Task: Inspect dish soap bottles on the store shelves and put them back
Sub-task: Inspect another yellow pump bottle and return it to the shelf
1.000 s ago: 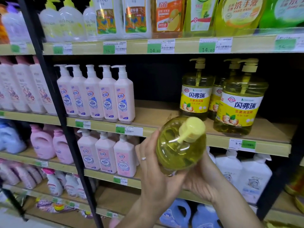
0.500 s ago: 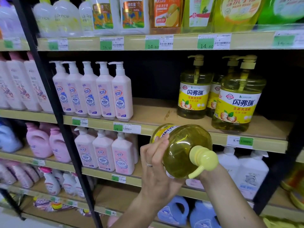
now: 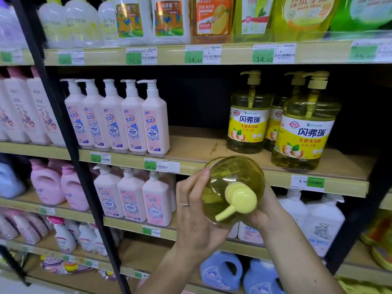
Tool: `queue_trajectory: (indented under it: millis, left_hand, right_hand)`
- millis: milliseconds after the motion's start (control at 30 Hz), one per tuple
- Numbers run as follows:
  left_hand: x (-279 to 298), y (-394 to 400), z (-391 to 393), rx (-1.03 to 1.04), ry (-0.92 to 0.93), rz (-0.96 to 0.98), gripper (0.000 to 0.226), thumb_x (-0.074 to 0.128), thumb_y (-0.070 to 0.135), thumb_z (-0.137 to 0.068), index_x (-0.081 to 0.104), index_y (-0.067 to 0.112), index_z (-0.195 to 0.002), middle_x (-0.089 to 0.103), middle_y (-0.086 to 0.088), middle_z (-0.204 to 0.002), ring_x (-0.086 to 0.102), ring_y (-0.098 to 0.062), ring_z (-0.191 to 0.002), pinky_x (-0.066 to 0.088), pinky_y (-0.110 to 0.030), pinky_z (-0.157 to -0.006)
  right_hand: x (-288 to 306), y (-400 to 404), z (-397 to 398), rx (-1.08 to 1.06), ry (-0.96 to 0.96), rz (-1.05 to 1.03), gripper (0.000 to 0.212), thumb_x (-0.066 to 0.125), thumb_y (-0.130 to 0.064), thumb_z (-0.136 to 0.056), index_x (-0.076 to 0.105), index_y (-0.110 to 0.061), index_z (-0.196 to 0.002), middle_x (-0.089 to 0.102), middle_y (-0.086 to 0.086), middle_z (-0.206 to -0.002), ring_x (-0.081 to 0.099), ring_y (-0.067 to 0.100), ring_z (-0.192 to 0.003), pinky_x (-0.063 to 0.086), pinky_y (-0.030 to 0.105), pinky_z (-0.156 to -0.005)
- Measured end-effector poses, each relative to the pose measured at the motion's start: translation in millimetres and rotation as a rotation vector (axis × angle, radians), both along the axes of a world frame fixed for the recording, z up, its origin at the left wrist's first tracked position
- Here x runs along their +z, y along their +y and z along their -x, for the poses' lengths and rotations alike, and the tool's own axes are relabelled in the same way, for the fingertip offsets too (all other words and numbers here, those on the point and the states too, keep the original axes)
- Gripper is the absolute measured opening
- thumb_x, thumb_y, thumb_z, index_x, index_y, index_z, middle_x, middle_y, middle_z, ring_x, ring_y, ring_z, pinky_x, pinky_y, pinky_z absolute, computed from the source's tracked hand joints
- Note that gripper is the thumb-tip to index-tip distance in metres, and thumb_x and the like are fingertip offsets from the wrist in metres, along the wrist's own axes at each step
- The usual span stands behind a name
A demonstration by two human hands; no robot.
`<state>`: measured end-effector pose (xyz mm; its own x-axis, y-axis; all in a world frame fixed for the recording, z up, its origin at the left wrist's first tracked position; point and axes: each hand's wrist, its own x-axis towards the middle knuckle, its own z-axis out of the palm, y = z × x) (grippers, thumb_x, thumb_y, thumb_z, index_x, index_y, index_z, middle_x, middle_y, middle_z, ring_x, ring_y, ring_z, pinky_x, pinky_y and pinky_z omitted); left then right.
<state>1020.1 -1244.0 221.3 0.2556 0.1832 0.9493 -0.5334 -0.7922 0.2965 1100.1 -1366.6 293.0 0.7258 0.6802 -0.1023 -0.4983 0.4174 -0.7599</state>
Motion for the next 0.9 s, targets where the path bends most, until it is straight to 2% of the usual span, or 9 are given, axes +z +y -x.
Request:
queue_trajectory:
  millis: [100, 200, 367, 433, 500, 567, 667, 767, 900]
  left_hand:
    - [3, 9, -5, 0.003, 0.037, 0.065, 0.115, 0.096, 0.038, -0.078, 0.024, 0.031, -0.167, 0.039, 0.010, -0.162, 0.047, -0.020, -0.147, 0.043, -0.029, -0.117]
    - [6, 15, -8, -0.080, 0.037, 0.106, 0.109, 0.095, 0.044, -0.082, 0.025, 0.035, -0.165, 0.042, 0.005, -0.163, 0.048, -0.030, -0.149, 0.051, -0.052, -0.114]
    - [25, 16, -6, -0.236, 0.068, 0.387, 0.093, 0.088, 0.062, -0.081, 0.025, 0.062, -0.151, 0.041, 0.020, -0.158, 0.049, -0.024, -0.148, 0.051, -0.065, -0.111]
    - [34, 17, -7, -0.303, 0.064, 0.494, 0.092, 0.087, 0.058, -0.083, 0.027, 0.057, -0.153, 0.046, 0.023, -0.157, 0.052, -0.015, -0.146, 0.052, -0.046, -0.115]
    - [39, 18, -9, -0.345, 0.064, 0.534, 0.088, 0.083, 0.045, -0.089, 0.028, 0.041, -0.157, 0.052, 0.023, -0.152, 0.057, -0.008, -0.140, 0.051, -0.024, -0.109]
    - [43, 21, -12, -0.353, 0.077, 0.551, 0.085, 0.079, 0.036, -0.090, 0.029, 0.028, -0.159, 0.052, 0.010, -0.155, 0.059, -0.011, -0.137, 0.051, -0.020, -0.106]
    - [50, 24, -17, -0.427, 0.083, 0.623, 0.087, 0.078, 0.037, -0.090, 0.030, 0.020, -0.161, 0.047, -0.013, -0.161, 0.057, -0.024, -0.142, 0.050, -0.032, -0.112]
    - [62, 30, -23, -0.441, 0.082, 0.702, 0.077, 0.078, 0.042, -0.091, 0.041, 0.024, -0.156, 0.058, -0.007, -0.152, 0.060, -0.021, -0.137, 0.050, -0.041, -0.113]
    - [82, 38, -32, -0.395, 0.145, 0.730, 0.058, 0.078, 0.054, -0.088, 0.056, 0.037, -0.139, 0.069, 0.007, -0.128, 0.067, -0.016, -0.121, 0.052, -0.061, -0.108]
  right_hand:
    - [-4, -1, -5, -0.064, -0.031, 0.059, 0.036, 0.071, -0.045, -0.088, 0.084, -0.014, -0.100, 0.078, 0.013, -0.109, 0.077, 0.030, -0.100, 0.065, 0.045, -0.085]
    - [-7, -9, -10, -0.186, -0.023, 0.105, 0.052, 0.075, -0.054, -0.090, 0.078, -0.015, -0.125, 0.064, 0.020, -0.140, 0.069, 0.044, -0.121, 0.063, 0.055, -0.081]
    - [-11, -29, -14, -0.106, -0.060, 0.058, 0.047, 0.073, -0.043, -0.089, 0.074, -0.017, -0.128, 0.067, 0.022, -0.131, 0.072, 0.058, -0.108, 0.056, 0.072, -0.094]
    - [-9, -34, -15, -0.143, -0.092, 0.051, 0.041, 0.071, -0.040, -0.085, 0.080, -0.019, -0.119, 0.073, 0.019, -0.128, 0.071, 0.051, -0.118, 0.056, 0.070, -0.098]
    - [-6, -37, -12, -0.128, -0.098, -0.004, 0.049, 0.066, -0.035, -0.088, 0.073, -0.014, -0.132, 0.071, 0.020, -0.136, 0.063, 0.048, -0.131, 0.054, 0.069, -0.100]
    - [-8, -40, -12, -0.119, -0.090, -0.052, 0.062, 0.065, -0.026, -0.089, 0.055, -0.005, -0.147, 0.066, 0.024, -0.142, 0.059, 0.050, -0.136, 0.054, 0.071, -0.099]
    - [-11, -46, -9, -0.106, -0.115, -0.094, 0.053, 0.068, -0.017, -0.086, 0.054, -0.004, -0.136, 0.062, 0.025, -0.146, 0.061, 0.049, -0.132, 0.049, 0.078, -0.101]
    - [-14, -51, -8, -0.089, -0.178, -0.078, 0.026, 0.075, -0.012, -0.085, 0.061, -0.017, -0.106, 0.063, 0.027, -0.139, 0.061, 0.050, -0.125, 0.044, 0.080, -0.104]
    - [-15, -52, -6, -0.120, -0.166, -0.068, 0.060, 0.088, -0.018, -0.072, 0.060, -0.015, -0.124, 0.067, 0.029, -0.134, 0.069, 0.048, -0.118, 0.057, 0.070, -0.096]
